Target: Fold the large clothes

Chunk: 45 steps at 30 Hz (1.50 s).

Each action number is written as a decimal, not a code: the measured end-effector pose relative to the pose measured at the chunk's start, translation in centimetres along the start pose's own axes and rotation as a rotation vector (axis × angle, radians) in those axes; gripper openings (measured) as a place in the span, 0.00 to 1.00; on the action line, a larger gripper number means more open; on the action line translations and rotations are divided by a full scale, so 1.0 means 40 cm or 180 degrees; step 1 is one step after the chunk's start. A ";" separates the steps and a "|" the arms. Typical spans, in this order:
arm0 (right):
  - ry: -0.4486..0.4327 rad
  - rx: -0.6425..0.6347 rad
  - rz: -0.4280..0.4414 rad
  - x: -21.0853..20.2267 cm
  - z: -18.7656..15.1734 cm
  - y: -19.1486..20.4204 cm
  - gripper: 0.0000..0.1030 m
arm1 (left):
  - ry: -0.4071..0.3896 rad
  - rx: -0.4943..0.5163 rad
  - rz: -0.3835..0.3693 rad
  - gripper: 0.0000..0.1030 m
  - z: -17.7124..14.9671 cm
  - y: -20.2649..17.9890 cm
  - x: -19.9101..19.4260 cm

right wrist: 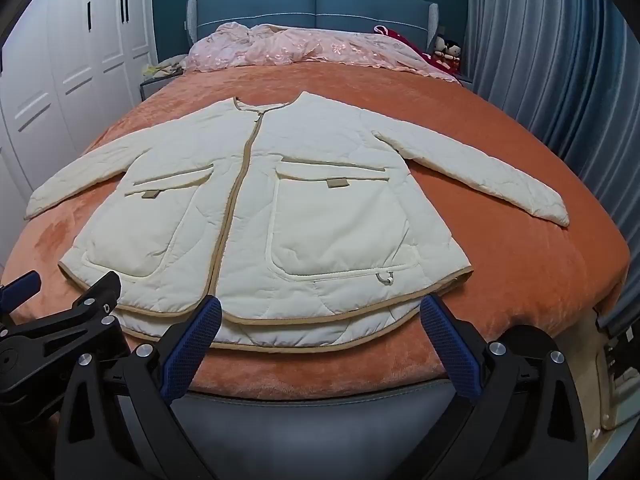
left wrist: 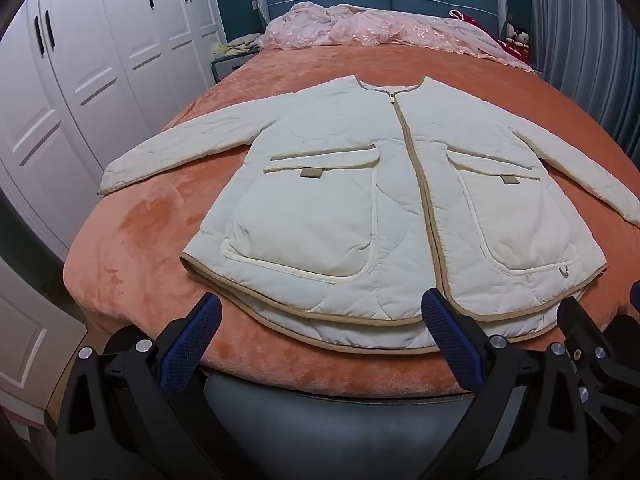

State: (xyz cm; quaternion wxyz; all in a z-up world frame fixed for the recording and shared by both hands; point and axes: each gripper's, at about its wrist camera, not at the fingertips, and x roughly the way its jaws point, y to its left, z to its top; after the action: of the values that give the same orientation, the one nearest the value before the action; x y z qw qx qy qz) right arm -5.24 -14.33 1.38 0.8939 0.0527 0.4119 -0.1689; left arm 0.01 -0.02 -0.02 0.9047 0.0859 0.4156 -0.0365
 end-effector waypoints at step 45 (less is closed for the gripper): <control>-0.0061 -0.0016 0.0001 -0.036 -0.004 0.019 0.95 | -0.0062 -0.0114 -0.0019 0.93 -0.014 0.027 -0.025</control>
State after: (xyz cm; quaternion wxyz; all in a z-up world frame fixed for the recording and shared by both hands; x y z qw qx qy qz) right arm -5.97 -13.19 2.32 0.8980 0.0489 0.4037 -0.1682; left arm -0.92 1.14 0.53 0.9100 0.0681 0.4076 -0.0326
